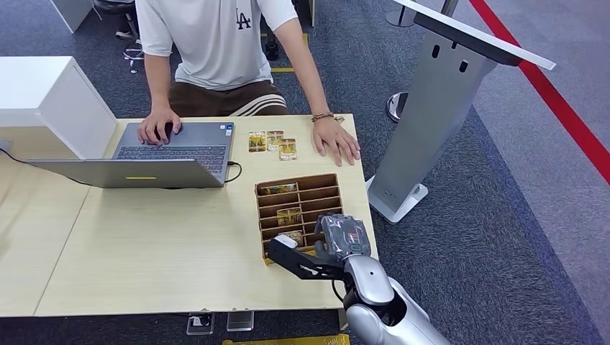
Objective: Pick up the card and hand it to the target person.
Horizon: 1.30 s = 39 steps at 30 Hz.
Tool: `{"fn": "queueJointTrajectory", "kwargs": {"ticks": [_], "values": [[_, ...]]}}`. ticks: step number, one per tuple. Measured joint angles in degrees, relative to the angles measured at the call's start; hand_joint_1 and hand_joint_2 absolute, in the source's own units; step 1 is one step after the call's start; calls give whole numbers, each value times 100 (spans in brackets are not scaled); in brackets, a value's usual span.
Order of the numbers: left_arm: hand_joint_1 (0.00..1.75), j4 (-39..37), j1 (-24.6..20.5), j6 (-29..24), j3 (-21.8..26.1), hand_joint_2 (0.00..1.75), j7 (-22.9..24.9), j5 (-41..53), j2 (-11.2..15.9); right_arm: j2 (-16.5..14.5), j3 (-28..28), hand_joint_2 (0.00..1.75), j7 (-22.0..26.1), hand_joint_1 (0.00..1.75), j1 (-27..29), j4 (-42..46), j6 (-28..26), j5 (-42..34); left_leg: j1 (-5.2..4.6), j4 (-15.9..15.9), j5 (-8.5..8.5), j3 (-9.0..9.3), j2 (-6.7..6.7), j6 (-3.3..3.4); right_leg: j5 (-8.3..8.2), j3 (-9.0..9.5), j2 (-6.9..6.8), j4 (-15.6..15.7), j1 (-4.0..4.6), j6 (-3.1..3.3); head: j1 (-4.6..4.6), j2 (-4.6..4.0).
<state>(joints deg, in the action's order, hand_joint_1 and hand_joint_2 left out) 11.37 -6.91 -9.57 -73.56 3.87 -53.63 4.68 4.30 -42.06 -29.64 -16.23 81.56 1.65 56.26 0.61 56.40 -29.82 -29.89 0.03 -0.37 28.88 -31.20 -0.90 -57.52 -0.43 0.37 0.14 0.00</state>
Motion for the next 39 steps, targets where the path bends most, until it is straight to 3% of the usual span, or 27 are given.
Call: {"fn": "queueJointTrajectory", "kwargs": {"ticks": [11, 20, 28, 34, 39], "values": [[0, 0, -2, -1, -17, 0, 0, 36, -12, -97, -94, 175, 97, 92, -176, -345, -131, -157, 0, 0, 0, 0, 0, 0, 0, 0, 0, 0, 0, 0, 2, 0], [0, 0, -3, 5, -73, 0, -2, 52, -18, -172, -152, 175, 186, 56, -306, -519, -225, -220, 0, 0, 0, 0, 0, 0, 0, 0, 0, 0, 0, 0, 1, 0], [0, 1, -3, 33, -84, 0, 1, 75, -27, -239, -192, 175, 215, 64, -369, -613, -251, -265, 0, 0, 0, 0, 0, 0, 0, 0, 0, 0, 0, 0, 2, 0], [0, 0, -3, 42, -84, 0, 7, 75, -32, -286, -239, 175, 287, 82, -401, -676, -268, -343, 0, 0, 0, 0, 0, 0, 0, 0, 0, 0, 0, 0, 1, 0], [0, 0, -3, 44, -84, 0, 7, 75, -33, -300, -274, 175, 296, 84, -420, -709, -268, -388, 0, 0, 0, 0, 0, 0, 0, 0, 0, -1, 0, 0, 3, 0]]}}
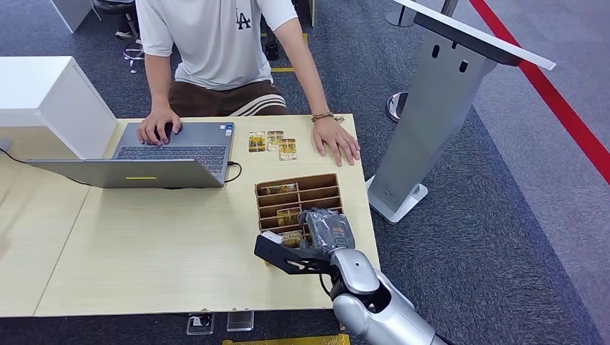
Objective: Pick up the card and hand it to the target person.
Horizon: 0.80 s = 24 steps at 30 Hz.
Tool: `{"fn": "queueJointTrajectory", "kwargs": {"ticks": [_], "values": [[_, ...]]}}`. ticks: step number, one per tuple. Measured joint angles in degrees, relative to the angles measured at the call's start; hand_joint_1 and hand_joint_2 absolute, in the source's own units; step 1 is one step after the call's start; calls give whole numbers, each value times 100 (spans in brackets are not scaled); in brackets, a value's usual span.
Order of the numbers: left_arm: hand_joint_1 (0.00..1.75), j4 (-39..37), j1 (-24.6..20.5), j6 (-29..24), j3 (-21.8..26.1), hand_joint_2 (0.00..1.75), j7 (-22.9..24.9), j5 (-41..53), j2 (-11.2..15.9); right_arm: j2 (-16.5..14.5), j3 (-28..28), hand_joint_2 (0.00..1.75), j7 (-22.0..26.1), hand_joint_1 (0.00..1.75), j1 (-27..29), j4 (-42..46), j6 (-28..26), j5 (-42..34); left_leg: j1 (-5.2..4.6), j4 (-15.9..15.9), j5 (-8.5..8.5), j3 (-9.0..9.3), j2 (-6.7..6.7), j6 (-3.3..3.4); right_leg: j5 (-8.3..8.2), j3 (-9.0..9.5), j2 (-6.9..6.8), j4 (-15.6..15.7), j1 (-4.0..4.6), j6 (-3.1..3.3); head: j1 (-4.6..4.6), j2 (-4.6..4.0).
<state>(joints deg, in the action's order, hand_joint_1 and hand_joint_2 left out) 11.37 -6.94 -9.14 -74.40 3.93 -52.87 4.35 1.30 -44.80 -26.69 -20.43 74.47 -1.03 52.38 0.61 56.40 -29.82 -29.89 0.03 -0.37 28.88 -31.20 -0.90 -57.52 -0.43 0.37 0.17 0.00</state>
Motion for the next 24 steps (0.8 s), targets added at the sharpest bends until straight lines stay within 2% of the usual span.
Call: {"fn": "queueJointTrajectory", "kwargs": {"ticks": [24], "values": [[0, 1, 0, -11, 0, 0, -11, 0, 0, -27, -167, 175, 166, 86, 4, -23, -15, -149, 0, 0, 0, 0, 0, 0, 0, 0, 0, 0, 0, 0, 0, 0]]}}
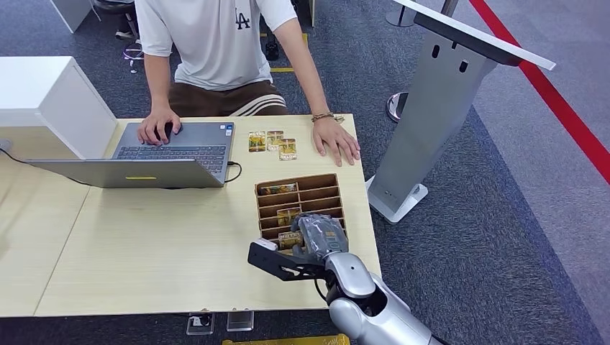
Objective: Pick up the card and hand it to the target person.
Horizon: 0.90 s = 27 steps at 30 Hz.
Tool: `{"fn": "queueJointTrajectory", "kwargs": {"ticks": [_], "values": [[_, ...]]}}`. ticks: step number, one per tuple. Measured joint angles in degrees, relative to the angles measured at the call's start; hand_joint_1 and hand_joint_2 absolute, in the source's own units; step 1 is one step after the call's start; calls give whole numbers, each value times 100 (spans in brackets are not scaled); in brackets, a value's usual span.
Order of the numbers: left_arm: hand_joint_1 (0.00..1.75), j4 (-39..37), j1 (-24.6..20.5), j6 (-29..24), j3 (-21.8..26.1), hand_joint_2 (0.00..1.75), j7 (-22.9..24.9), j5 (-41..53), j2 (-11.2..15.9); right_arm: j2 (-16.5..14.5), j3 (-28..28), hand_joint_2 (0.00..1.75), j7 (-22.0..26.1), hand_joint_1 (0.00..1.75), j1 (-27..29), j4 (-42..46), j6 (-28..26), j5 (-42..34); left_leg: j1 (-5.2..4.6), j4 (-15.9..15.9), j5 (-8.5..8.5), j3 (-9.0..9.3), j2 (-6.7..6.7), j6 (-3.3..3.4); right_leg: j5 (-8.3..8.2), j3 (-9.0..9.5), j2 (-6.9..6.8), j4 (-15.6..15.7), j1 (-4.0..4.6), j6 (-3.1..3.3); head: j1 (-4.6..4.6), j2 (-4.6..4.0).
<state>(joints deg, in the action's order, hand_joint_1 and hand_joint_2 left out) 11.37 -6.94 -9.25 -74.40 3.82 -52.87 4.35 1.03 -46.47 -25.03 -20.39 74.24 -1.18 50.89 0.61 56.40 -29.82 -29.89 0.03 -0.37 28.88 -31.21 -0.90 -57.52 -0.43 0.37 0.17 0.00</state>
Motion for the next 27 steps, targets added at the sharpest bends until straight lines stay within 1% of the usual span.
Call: {"fn": "queueJointTrajectory", "kwargs": {"ticks": [4, 11, 16, 21, 27], "values": [[0, -1, -1, 0, 0, 0, 1, 0, 0, -11, -31, 175, 35, 88, 1, -23, -1, -18, 0, 0, 0, 0, 0, 0, 0, 0, 0, 0, 0, 0, -2, 0], [0, 0, -13, 0, 0, 0, 2, 9, 0, -29, -66, 175, 58, 85, 0, -73, -10, -54, 0, 0, 0, 0, 0, 0, 0, 0, 0, 0, 0, 0, 0, 0], [0, 0, -25, 2, 0, 0, 5, 20, -2, -44, -89, 175, 102, 77, -2, -92, -64, -64, 0, 0, 0, 0, 0, 0, 0, 0, 0, 0, 0, 0, -3, 0], [0, 0, -32, 9, 0, 0, 7, 25, -5, -44, -92, 175, 125, 75, -9, -100, -121, -64, 0, 0, 0, 0, 0, 0, 0, 0, 0, 0, 0, 0, -3, 0], [0, 0, -33, 11, 0, 0, 7, 36, -7, -44, -89, 175, 115, 75, -50, -93, -202, -82, 0, 0, 0, 0, 0, 0, 0, 0, 0, 0, 0, 0, -2, 0]]}}
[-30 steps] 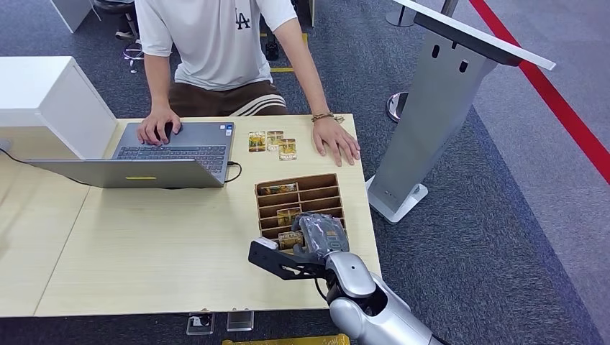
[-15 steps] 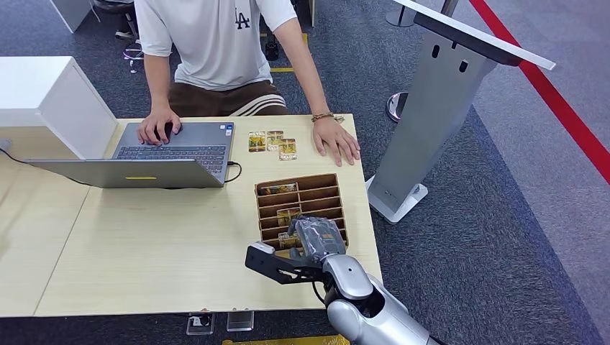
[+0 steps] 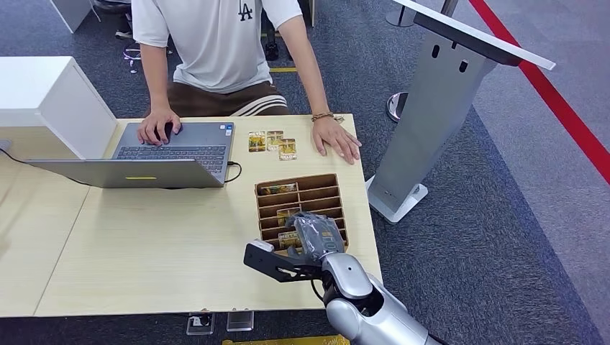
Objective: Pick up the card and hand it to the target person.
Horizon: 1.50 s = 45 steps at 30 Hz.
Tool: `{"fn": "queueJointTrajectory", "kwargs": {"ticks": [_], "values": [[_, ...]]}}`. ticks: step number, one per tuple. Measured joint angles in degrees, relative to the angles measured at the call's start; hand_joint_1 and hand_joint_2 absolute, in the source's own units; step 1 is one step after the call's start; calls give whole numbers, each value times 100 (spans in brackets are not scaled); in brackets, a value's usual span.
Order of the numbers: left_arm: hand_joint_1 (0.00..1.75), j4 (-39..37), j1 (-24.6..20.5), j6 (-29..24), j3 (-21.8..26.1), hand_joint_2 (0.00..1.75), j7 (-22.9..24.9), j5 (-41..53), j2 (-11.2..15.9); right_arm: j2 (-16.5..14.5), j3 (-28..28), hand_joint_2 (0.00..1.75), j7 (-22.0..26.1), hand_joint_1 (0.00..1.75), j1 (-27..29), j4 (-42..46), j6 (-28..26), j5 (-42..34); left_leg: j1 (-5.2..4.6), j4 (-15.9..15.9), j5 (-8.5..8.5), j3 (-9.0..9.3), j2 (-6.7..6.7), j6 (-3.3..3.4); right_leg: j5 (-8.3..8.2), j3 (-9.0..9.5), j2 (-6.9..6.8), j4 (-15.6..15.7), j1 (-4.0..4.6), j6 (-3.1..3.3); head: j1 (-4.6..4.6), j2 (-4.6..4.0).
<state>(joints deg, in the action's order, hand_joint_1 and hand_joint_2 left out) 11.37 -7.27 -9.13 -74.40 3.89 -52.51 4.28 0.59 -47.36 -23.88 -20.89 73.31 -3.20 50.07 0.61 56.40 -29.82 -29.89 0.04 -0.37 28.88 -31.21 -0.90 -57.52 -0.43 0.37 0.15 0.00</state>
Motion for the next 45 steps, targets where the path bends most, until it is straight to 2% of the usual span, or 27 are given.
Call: {"fn": "queueJointTrajectory", "kwargs": {"ticks": [17, 22, 32, 35, 37, 43, 45], "values": [[0, -1, -2, 32, 0, 0, 0, 27, 0, -1, -5, 175, -4, 86, -35, -10, 23, -206, 0, 0, 0, -1, 0, 0, 0, 0, 0, 0, 0, 0, 1, 0], [0, -1, -1, 32, 0, 0, 0, 27, 0, -4, -17, 175, 9, 84, -35, -83, 31, -239, 0, 0, 0, -1, 0, 0, 0, 0, 0, 0, 0, 0, 0, 0], [0, -1, -3, 38, 0, 0, 7, 27, 0, -11, -21, 175, 32, 69, -49, -177, 19, -246, 0, 0, 0, 1, 0, 0, 0, 0, 0, 0, 0, 0, 2, 0], [0, 0, -3, 39, 0, 0, 7, 33, 0, -11, -22, 175, 36, 69, -56, -189, 16, -247, 0, 0, 0, 1, 0, 0, 0, 1, 0, 0, 0, 0, 2, 0], [0, -1, -4, 39, -1, 0, 7, 41, 0, -11, -22, 175, 36, 72, -60, -191, 15, -251, 0, 0, 0, 2, 0, 0, 0, 1, 0, 0, 0, 0, 1, 0], [0, -1, -6, 39, -3, 0, 7, 46, 0, -11, -22, 175, 34, 105, -76, -203, 14, -286, 0, 0, 0, 1, 0, 0, 0, 1, 0, 0, 0, 0, 1, 0], [0, -1, -6, 39, -9, 0, 7, 52, 0, -11, -22, 175, 33, 105, -81, -221, 17, -300, 0, 0, 0, 1, 0, 0, 0, 1, 0, 0, 0, 0, 1, 0]]}}
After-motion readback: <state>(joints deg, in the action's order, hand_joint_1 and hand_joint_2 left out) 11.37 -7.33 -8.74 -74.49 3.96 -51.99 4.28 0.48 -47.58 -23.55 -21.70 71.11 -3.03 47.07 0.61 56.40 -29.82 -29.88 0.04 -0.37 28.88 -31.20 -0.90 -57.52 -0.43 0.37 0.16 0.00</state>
